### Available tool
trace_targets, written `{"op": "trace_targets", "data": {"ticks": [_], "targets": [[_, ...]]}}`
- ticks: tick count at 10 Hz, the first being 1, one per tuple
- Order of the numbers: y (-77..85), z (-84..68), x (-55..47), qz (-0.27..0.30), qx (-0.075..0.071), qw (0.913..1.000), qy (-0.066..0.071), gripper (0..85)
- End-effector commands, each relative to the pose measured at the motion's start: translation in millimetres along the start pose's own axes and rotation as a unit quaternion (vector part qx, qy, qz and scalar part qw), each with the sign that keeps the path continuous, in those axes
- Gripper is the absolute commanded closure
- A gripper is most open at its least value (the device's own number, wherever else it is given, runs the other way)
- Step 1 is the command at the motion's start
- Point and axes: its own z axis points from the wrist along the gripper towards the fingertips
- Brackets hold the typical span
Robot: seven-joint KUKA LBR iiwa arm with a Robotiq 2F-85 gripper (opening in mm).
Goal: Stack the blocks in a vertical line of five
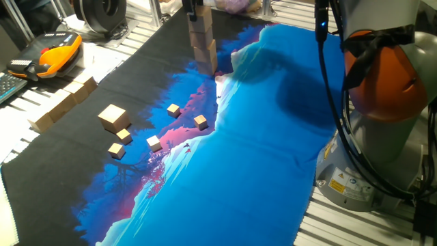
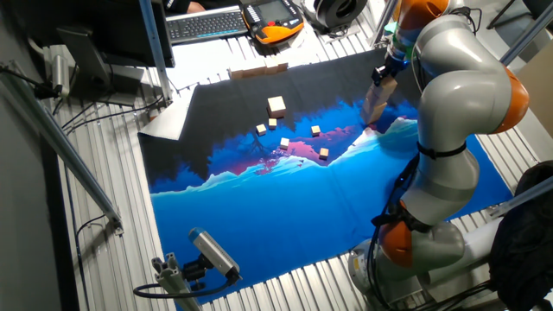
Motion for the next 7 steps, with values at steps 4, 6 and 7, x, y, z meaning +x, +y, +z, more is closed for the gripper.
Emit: {"op": "trace_targets", "data": {"ticks": [4,6,7], "targets": [[1.8,0.7,0.1,0.013,0.005,0.9999,-0.003,68.0],[1.5,0.8,0.0,0.015,0.008,0.9999,-0.003,51.0],[1.4,0.8,0.1,0.016,0.008,0.9998,-0.003,51.0]]}}
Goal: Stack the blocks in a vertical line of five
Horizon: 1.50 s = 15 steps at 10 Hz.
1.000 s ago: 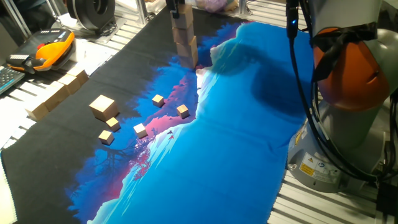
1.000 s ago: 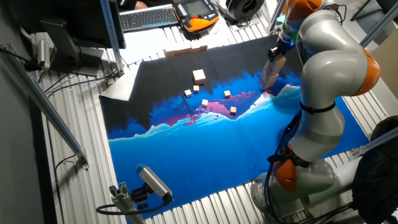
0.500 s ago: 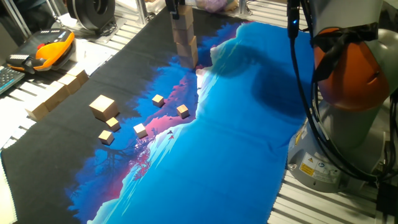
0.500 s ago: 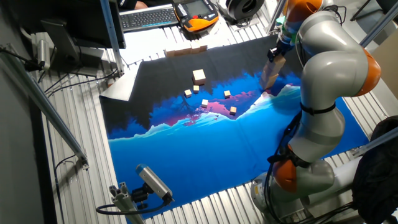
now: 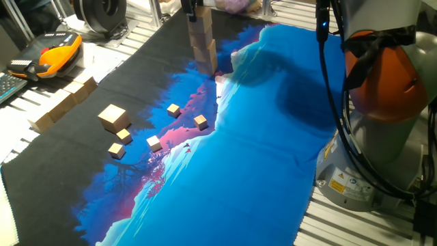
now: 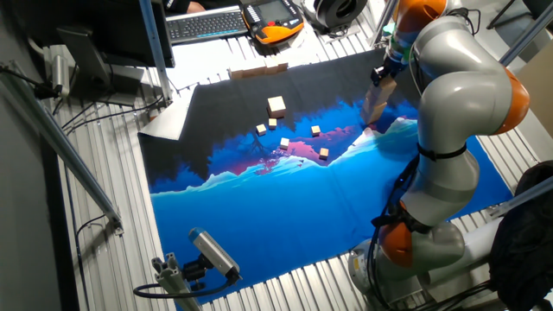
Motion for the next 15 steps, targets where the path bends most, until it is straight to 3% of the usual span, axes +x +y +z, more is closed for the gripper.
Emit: {"op": "trace_targets", "data": {"ticks": [1,5,6,10,11,15], "targets": [[0.0,0.0,0.0,0.0,0.0,1.0,0.0,51.0],[-1.0,-0.4,-0.1,0.005,0.001,1.0,0.003,51.0],[-1.2,-0.6,-0.1,0.007,0.004,1.0,0.005,34.0],[-1.2,-0.8,-0.1,0.017,0.007,0.9998,0.003,34.0],[-1.0,-0.9,-0.1,0.018,0.008,0.9998,0.003,17.0],[-2.1,-2.3,-0.5,0.024,0.006,0.9997,0.003,17.0]]}}
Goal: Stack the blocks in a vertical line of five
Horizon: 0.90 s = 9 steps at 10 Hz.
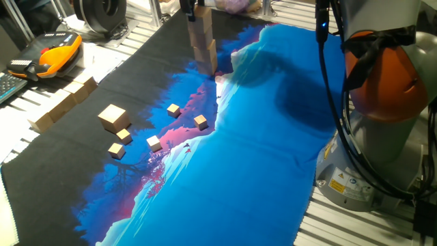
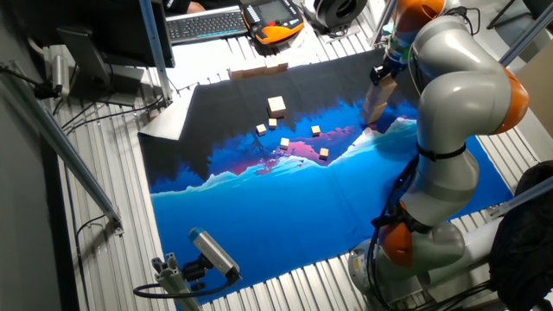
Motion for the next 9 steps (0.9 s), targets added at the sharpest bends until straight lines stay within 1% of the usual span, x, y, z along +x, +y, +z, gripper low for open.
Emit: {"op": "trace_targets", "data": {"ticks": [1,2,3,5,6,8,9], "targets": [[-1.4,-3.8,-1.0,0.0,0.0,1.0,0.004,17.0],[-2.2,-8.3,-2.0,-0.001,0.001,1.0,0.006,17.0],[-3.0,-10.7,-2.2,0.0,0.002,1.0,0.006,17.0],[-1.4,-13.0,-2.9,0.003,0.003,1.0,0.006,17.0],[0.8,-13.8,-3.5,0.004,0.003,1.0,0.007,17.0],[8.5,-17.3,-5.1,0.011,0.007,0.9999,0.01,17.0],[12.8,-18.4,-6.5,0.015,0.007,0.9998,0.013,17.0]]}}
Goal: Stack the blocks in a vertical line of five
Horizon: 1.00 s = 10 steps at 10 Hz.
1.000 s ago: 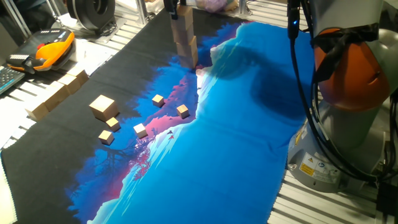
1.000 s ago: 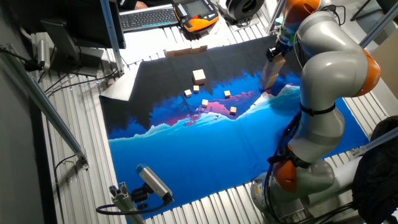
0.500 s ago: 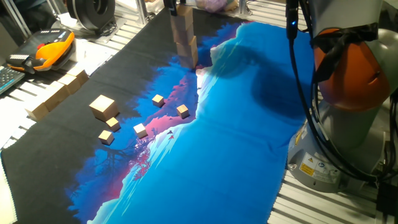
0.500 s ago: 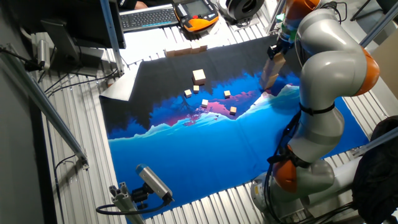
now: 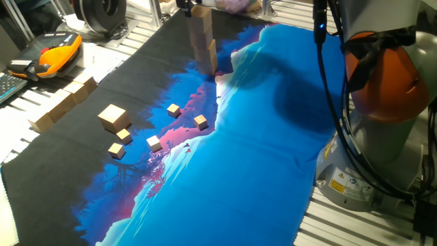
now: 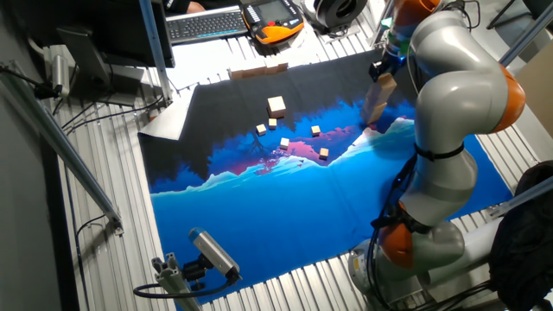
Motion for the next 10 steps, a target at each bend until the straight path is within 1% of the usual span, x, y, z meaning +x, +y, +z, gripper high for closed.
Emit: {"op": "trace_targets", "data": {"ticks": [1,2,3,4,5,6,7,8,9,10], "targets": [[3.0,-0.6,-1.2,0.003,-0.001,1.0,0.001,17.0],[9.3,-0.6,-4.6,0.004,-0.005,1.0,0.004,17.0],[11.5,0.8,-5.9,0.005,-0.006,1.0,0.005,17.0],[12.3,1.8,-7.2,0.007,-0.01,0.9999,0.008,17.0],[11.0,1.5,-7.3,0.004,-0.013,0.9999,0.01,34.0],[7.9,0.3,-7.0,-0.006,-0.017,0.9997,0.017,51.0],[7.7,-0.1,-6.4,-0.012,-0.017,0.9995,0.024,51.0],[7.7,-0.1,-6.4,-0.024,-0.019,0.999,0.033,68.0],[7.7,-0.1,-6.4,-0.036,-0.029,0.9978,0.048,85.0],[7.7,-0.1,-6.4,-0.033,-0.029,0.9976,0.053,85.0]]}}
